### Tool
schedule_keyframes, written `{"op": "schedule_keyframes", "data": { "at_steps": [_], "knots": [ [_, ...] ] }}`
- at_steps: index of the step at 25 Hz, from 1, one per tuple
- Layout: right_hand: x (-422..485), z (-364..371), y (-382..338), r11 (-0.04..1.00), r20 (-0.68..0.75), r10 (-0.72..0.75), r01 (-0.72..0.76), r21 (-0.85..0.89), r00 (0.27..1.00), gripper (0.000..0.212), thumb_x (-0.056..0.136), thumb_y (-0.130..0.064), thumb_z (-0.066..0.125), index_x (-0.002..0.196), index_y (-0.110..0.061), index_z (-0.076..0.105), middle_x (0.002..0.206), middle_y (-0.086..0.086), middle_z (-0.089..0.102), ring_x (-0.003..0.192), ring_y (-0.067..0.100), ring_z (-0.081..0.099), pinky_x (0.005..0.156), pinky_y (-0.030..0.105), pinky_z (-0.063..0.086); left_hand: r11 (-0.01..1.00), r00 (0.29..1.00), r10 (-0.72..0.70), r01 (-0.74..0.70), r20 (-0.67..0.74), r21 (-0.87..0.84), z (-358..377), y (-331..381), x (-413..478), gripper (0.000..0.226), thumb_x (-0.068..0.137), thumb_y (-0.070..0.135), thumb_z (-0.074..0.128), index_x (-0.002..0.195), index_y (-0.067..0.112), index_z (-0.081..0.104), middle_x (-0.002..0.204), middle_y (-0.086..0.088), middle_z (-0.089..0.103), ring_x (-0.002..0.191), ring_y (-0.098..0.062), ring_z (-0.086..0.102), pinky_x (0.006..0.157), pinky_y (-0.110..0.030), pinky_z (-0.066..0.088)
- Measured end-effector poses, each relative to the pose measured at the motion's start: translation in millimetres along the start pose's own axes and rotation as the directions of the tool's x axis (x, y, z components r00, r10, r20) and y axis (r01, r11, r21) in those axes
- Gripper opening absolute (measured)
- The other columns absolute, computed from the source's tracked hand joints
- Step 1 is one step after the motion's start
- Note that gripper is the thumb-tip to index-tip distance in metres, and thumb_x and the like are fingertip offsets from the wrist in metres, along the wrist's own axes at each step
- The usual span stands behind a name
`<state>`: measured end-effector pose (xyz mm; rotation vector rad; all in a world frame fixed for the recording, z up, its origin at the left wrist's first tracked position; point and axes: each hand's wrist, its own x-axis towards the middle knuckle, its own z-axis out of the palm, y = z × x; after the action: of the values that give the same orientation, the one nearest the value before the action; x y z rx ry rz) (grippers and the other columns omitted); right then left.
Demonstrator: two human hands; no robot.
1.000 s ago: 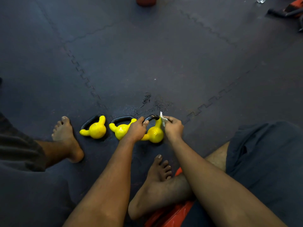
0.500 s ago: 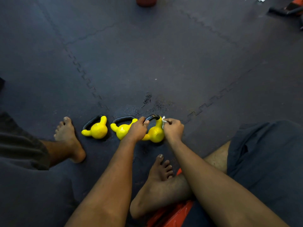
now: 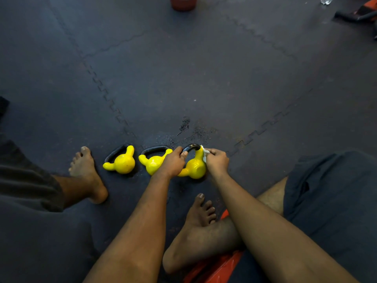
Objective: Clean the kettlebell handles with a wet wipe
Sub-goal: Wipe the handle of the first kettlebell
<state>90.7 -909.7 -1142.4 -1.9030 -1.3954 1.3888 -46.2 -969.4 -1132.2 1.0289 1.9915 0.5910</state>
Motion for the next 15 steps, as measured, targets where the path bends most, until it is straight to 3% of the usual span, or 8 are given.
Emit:
{"op": "schedule_keyframes", "data": {
  "at_steps": [3,8,13,15],
  "knots": [
    [-1,-2,-2,0.999,-0.010,0.009,-0.008,0.043,1.000,0.026,0.081,-0.012,0.060,0.098,-0.018,0.078,0.097,0.005,0.075,0.091,0.024,0.067,0.077,0.035,0.055,1.000,1.000,0.000,0.000,-0.012,0.016,1,0,-1,0.025,0.103,0.030,0.040,0.107,0.009,0.051,0.080,-0.011,0.059,0.076,-0.026,0.056,0.067,-0.033,0.041],
    [-10,3,-1,0.988,-0.076,-0.129,0.122,-0.098,0.989,0.027,0.086,-0.018,0.058,0.105,-0.021,0.077,0.101,0.009,0.074,0.096,0.029,0.066,0.079,0.031,0.051,0.999,0.998,0.013,-0.010,-0.057,0.045,2,2,-4,0.023,0.104,0.028,0.039,0.109,0.009,0.051,0.081,-0.008,0.051,0.073,-0.024,0.050,0.064,-0.031,0.034],
    [3,-1,-2,1.000,0.004,0.023,-0.024,0.005,1.000,0.027,0.082,-0.014,0.059,0.101,-0.021,0.078,0.100,0.004,0.075,0.091,0.023,0.066,0.072,0.028,0.050,0.997,0.999,0.040,-0.040,-0.006,0.059,1,0,-3,0.024,0.103,0.028,0.039,0.111,0.009,0.052,0.083,-0.013,0.059,0.077,-0.027,0.055,0.069,-0.036,0.042],
    [1,0,-6,0.999,-0.039,-0.048,0.048,-0.012,0.998,0.029,0.082,-0.013,0.058,0.100,-0.022,0.078,0.098,0.005,0.075,0.091,0.024,0.067,0.074,0.029,0.051,0.995,0.999,0.044,-0.043,-0.010,0.093,3,0,-3,0.024,0.103,0.028,0.039,0.113,0.010,0.051,0.087,-0.016,0.059,0.081,-0.031,0.055,0.069,-0.037,0.041]
  ]
}}
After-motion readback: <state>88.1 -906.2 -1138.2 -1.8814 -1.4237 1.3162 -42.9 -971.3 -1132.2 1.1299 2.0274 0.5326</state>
